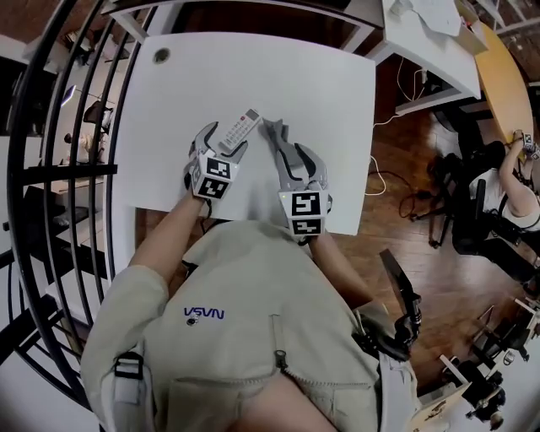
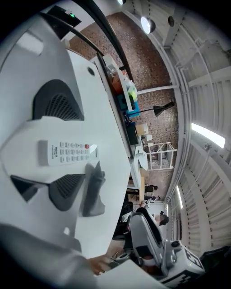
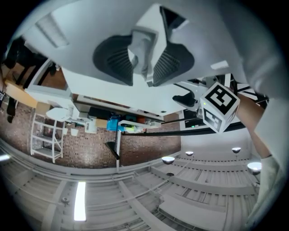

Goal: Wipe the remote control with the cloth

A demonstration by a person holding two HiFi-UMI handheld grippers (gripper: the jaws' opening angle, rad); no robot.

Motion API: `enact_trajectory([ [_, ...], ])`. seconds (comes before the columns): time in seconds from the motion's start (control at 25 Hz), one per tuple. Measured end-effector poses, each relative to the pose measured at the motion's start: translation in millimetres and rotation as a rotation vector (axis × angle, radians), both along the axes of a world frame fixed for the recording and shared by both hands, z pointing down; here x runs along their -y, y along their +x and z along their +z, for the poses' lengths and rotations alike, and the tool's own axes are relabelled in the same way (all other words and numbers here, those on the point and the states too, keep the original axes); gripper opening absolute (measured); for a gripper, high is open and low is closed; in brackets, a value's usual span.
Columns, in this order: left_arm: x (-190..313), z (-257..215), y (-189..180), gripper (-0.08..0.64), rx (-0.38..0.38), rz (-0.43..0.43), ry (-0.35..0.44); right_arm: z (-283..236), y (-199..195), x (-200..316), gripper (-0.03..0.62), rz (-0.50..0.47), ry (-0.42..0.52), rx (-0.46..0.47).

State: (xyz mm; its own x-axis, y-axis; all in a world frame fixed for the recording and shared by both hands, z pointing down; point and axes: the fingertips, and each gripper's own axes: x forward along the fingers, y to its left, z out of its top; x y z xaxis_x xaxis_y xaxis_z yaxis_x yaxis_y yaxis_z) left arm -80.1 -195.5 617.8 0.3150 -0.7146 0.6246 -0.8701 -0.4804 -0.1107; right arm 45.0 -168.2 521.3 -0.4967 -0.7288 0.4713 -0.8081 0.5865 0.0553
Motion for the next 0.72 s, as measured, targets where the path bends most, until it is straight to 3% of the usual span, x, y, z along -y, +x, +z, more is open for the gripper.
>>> enact_trajectory([
  [0.32,5,45,11,0.383,-0.049,0.064,-0.135,43,-8,14,0.146,0.001,-0.089,-0.083],
  [0.72,8,50,17,0.400,-0.102,0.109,-0.153,68,-7,16,0.146,0.026,-0.165,-0.088],
])
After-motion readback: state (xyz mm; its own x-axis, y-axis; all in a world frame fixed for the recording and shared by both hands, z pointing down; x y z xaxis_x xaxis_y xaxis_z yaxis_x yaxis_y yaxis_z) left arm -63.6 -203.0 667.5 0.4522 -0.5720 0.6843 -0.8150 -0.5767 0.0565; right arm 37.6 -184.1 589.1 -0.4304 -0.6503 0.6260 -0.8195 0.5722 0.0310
